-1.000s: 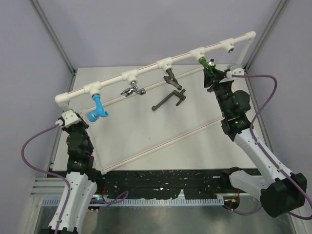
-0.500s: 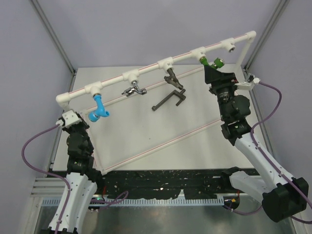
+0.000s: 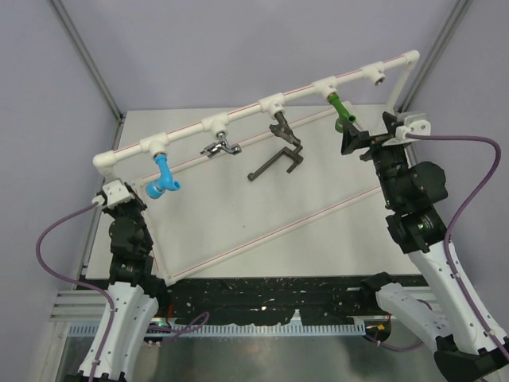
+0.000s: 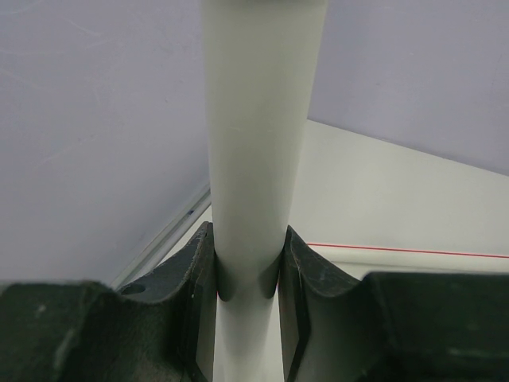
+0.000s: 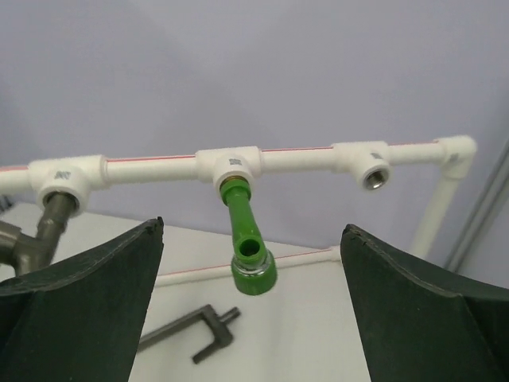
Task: Install the water faucets
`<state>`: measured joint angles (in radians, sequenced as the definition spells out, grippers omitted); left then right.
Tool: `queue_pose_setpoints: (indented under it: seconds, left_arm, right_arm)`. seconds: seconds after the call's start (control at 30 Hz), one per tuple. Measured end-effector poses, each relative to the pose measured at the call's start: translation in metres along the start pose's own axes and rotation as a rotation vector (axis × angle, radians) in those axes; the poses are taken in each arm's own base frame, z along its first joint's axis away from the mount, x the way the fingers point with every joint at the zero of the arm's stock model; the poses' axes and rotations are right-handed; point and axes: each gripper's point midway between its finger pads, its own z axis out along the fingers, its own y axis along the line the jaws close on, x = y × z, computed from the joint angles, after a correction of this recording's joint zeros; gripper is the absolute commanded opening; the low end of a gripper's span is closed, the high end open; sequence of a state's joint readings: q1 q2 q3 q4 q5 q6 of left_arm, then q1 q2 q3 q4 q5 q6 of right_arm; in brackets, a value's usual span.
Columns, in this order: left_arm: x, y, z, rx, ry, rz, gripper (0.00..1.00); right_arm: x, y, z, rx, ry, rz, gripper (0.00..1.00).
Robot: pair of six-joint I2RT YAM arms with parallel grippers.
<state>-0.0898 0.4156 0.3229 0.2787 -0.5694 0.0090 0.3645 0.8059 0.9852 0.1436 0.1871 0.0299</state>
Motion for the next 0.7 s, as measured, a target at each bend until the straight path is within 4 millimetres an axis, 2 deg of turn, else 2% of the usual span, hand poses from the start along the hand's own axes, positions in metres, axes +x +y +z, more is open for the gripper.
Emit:
queue_pose_setpoints:
  seconds: [0.1, 0.2, 0.3, 0.4, 0.5, 0.6, 0.7]
  left_arm:
    - [0.0, 0.0, 0.0, 0.002, 0.0, 0.0, 0.0]
    - [0.0, 0.0, 0.0, 0.002, 0.0, 0.0, 0.0]
    - [0.0, 0.0, 0.0, 0.002, 0.0, 0.0, 0.0]
    - [0.0, 0.0, 0.0, 0.003, 0.0, 0.0, 0.0]
    - [0.0, -0.001, 0.0, 0.003, 0.0, 0.0, 0.0]
    - [0.0, -0.001, 0.0, 0.004, 0.0, 0.0, 0.0]
    - [0.0, -0.001, -0.001, 0.004, 0.0, 0.0, 0.0]
  right_arm:
    - [-0.006, -0.002, -0.007, -0.06, 0.007, -0.268, 0.96]
    - [0.002, -0.003, -0.011, -0.122, 0.041, -0.498, 0.96]
    - [0.021, 0.001, -0.004, -0.194, 0.088, -0.661, 0.96]
    - [0.04, 0.006, 0.006, -0.251, 0.125, -0.729, 0.96]
    - [0.066, 0.009, 0.019, -0.288, 0.179, -0.75, 1.0]
    - [0.085, 0.011, 0.031, -0.297, 0.212, -0.743, 0.92]
    - [0.088, 0.01, 0.039, -0.269, 0.207, -0.683, 0.8]
